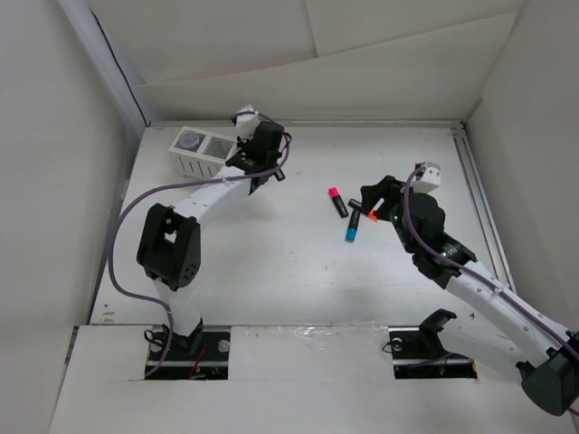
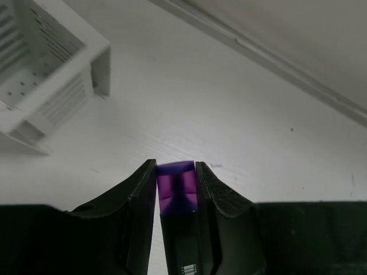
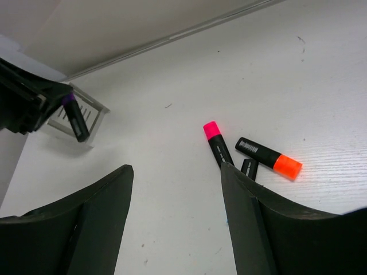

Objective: Sort the stationery into containers
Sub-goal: Pick up the pen from the center of the board, then place the pen in the storage box, then pick up the pen from the center of the board.

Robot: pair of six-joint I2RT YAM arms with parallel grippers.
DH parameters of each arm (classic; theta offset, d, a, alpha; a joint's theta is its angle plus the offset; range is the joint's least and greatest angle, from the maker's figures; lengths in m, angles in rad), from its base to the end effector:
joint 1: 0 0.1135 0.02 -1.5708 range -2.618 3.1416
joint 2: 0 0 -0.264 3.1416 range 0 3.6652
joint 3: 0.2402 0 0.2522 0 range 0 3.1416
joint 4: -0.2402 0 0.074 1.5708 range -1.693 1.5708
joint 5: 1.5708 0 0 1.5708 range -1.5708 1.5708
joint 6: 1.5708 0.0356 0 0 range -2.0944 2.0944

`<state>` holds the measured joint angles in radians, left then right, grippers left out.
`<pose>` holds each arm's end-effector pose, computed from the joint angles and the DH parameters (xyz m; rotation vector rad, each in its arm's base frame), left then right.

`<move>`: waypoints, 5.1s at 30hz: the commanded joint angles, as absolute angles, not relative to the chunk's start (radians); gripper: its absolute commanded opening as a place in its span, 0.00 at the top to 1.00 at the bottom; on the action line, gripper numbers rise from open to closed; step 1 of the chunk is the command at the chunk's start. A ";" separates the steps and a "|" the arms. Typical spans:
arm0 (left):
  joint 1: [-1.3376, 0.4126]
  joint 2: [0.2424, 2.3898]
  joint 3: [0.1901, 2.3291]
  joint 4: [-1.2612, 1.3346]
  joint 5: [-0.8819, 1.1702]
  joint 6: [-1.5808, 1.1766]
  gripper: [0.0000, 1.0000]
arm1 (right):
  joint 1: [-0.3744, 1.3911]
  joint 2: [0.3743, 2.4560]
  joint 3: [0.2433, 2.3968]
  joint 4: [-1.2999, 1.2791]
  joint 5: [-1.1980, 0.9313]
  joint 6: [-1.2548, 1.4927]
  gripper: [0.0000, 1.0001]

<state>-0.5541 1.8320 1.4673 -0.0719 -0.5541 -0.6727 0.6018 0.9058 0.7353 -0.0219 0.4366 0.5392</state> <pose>0.3780 -0.2119 0.2931 -0.4599 1.8921 -0.2570 0.1841 0.1082 0.3185 0.2631 1.7466 0.4488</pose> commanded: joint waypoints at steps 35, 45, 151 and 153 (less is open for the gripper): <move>-0.267 2.095 1.924 0.115 -1.068 -0.034 0.95 | 0.597 0.884 0.718 0.017 0.377 0.543 0.30; -0.267 2.126 1.868 0.235 -1.092 0.040 0.95 | 0.597 0.893 0.727 0.017 0.368 0.534 0.30; -0.825 2.402 1.965 -0.227 -0.506 -0.684 0.56 | 0.588 0.761 0.709 -0.014 0.387 0.543 0.52; -0.825 2.402 1.965 -0.227 -0.497 -0.684 0.56 | 0.588 0.761 0.709 -0.005 0.376 0.543 0.49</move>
